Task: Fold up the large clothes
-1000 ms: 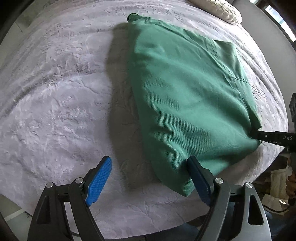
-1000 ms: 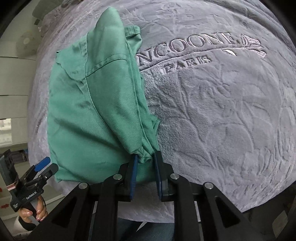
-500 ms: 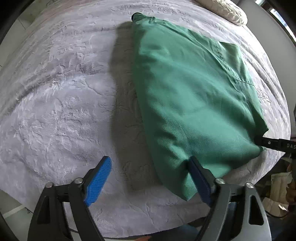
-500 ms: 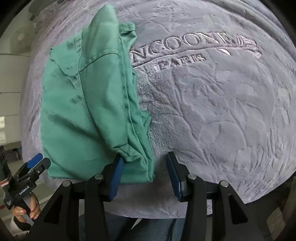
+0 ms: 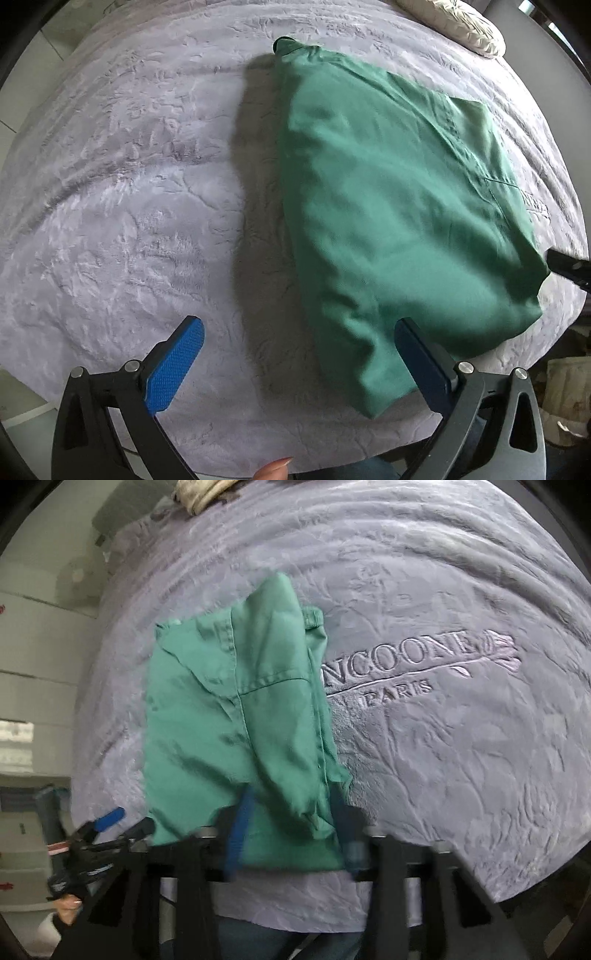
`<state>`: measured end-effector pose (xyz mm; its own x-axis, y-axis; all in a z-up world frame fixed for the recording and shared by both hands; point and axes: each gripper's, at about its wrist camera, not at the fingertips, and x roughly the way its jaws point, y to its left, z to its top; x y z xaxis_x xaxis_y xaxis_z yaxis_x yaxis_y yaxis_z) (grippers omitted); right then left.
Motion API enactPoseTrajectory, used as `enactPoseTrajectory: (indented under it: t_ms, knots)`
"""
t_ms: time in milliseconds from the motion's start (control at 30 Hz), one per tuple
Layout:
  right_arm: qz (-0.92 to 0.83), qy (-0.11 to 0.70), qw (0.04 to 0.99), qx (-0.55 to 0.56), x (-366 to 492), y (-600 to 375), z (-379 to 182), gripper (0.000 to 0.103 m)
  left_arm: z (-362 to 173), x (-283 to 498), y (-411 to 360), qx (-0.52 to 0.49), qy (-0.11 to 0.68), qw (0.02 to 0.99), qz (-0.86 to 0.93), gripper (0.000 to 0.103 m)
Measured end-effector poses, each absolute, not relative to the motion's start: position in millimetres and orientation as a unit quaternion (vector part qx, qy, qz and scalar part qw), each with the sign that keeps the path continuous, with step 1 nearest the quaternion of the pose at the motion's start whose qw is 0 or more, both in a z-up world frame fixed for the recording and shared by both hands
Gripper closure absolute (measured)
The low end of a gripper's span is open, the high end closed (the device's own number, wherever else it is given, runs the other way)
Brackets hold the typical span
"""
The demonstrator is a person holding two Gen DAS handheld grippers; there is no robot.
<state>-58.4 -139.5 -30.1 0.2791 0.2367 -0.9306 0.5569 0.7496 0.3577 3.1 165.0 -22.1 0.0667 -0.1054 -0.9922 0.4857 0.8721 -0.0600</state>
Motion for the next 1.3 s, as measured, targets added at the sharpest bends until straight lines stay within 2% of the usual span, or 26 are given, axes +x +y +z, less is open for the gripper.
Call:
enactPoseTrajectory:
  t_ms: [33,133,267,633,733,800,967,1300]
  knots:
    - [-0.116,0.606,0.719,0.32,-53,-136,-37,0.091,-23,3,164,0.151,0.652,0.715,-0.202,0.0]
    - [-0.131,0.629,0.705,0.298,-47,-137,-61,0.091,-26,4,161,0.163,0.654,0.714,-0.189,0.0]
    - [-0.144,0.632,0.689,0.323,-43,-148,-80,0.091,-28,2,163,0.162,0.656,0.712,-0.191,0.0]
    - [-0.131,0.634,0.694,0.316,-48,-151,-59,0.09,-33,5,165,0.149,0.672,0.698,-0.196,0.0]
    - [-0.136,0.636,0.693,0.311,-50,-147,-63,0.086,-38,3,165,0.163,0.669,0.698,-0.193,0.0]
    - [-0.139,0.638,0.692,0.309,-53,-145,-65,0.078,-44,-1,165,0.169,0.669,0.697,-0.196,0.0]
    - [-0.147,0.635,0.685,0.325,-59,-151,-73,0.067,-50,-5,165,0.158,0.676,0.692,-0.198,0.0]
    - [-0.141,0.634,0.694,0.311,-59,-151,-45,0.064,-41,-10,160,0.17,0.67,0.696,-0.193,0.0]
